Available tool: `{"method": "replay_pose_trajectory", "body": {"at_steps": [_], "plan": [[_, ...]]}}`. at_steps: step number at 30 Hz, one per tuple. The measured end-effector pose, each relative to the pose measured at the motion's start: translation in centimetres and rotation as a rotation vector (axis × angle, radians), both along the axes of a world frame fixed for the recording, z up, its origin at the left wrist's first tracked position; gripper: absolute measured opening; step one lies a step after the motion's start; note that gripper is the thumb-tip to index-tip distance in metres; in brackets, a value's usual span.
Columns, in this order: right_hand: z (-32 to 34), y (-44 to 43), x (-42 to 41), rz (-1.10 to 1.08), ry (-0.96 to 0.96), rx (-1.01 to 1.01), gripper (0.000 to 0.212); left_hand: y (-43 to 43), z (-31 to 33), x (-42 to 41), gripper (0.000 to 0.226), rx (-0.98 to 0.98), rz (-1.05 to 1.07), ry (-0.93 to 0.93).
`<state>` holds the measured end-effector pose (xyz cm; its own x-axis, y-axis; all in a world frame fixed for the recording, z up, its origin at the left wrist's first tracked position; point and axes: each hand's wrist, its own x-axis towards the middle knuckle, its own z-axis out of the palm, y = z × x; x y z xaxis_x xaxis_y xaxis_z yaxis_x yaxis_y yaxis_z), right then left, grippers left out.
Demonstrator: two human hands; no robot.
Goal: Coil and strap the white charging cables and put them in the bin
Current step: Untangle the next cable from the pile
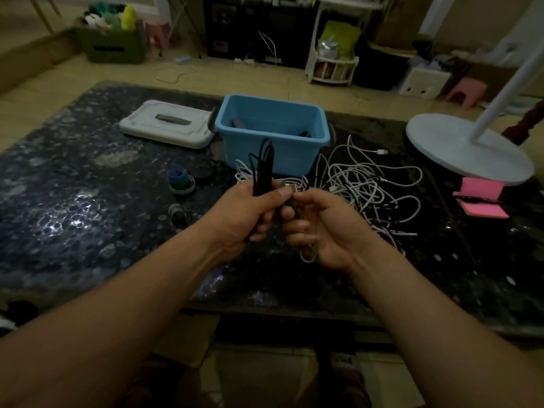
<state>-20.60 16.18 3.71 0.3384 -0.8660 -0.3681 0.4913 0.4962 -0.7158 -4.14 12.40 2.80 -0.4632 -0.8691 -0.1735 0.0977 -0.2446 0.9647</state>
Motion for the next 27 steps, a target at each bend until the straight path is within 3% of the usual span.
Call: {"method": "replay_pose_trajectory", "body": {"at_steps": [4, 7, 10, 15, 17, 20, 22, 27], "plan": [[-0.4, 0.0, 1.1, -0.019, 0.432, -0.192, 0.011, -0.2, -0.1, 0.0, 0.025, -0.041, 0.106, -0.055], [-0.8, 0.0, 1.3, -0.085, 0.803, -0.340, 0.009, -0.4, -0.4, 0.2, 0.021, -0.057, 0.212, -0.081], [-1.0, 0.0, 1.0, -0.015, 0.996, -0.436, 0.014, -0.7, -0.6, 0.4, 0.020, -0.038, 0.278, -0.069], [-1.2, 0.2, 0.6, 0.018, 1.561, -0.565, 0.016, 0.0, -1.0, -0.1, 0.015, -0.085, 0.229, -0.170], [-1.0, 0.4, 1.0, 0.006, 1.483, -0.502, 0.018, 0.5, -1.0, -0.7, 0.014, -0.143, 0.222, -0.185], [-0.5, 0.7, 1.9, -0.113, 1.040, -0.318, 0.016, 0.6, -0.8, -1.0, 0.015, -0.149, 0.269, -0.123], [-0.3, 0.7, 2.0, -0.153, 0.855, -0.224, 0.019, 0.2, -0.7, -0.8, 0.014, -0.153, 0.303, -0.127], [-1.1, 0.4, 1.0, -0.172, 0.954, -0.312, 0.024, -0.1, -1.0, -0.3, 0.018, -0.101, 0.234, -0.186]]}}
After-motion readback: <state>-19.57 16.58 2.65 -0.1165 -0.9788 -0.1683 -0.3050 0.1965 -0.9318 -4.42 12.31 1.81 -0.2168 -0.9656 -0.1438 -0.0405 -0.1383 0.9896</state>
